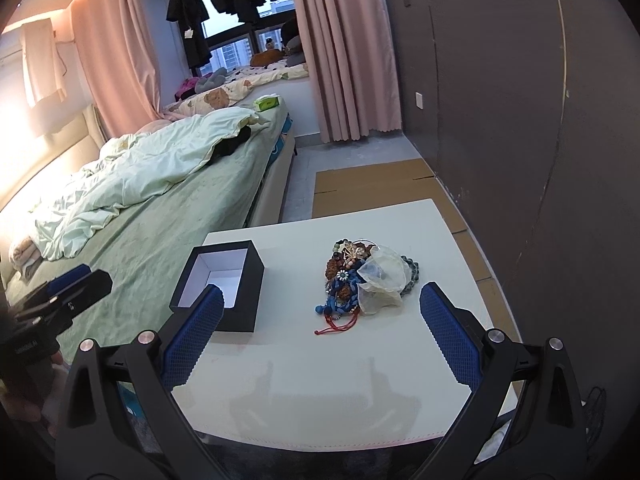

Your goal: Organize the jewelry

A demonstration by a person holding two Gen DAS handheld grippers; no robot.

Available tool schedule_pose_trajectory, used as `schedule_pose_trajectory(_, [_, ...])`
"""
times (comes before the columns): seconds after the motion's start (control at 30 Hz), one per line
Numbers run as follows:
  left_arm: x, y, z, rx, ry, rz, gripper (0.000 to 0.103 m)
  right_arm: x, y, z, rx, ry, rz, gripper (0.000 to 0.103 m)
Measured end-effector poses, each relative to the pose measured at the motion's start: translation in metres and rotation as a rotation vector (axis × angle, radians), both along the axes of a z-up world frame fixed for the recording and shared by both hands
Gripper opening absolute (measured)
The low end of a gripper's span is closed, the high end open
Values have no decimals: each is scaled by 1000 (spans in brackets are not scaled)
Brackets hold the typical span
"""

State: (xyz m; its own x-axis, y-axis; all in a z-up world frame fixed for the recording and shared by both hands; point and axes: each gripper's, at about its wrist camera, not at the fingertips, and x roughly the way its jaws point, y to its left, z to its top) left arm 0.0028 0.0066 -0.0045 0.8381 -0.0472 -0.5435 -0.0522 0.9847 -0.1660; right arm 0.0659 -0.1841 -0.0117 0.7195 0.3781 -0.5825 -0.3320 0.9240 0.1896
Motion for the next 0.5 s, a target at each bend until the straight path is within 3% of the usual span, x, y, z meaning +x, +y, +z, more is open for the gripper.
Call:
schedule_pose_trajectory(0.37, [15, -2, -1, -10, -6, 4, 95, 17, -7, -1, 57, 52, -54, 98])
schedule_pose_trajectory(0.5, [31, -4, -6, -32, 7, -5, 95, 34, -15, -9, 70, 125, -99, 98])
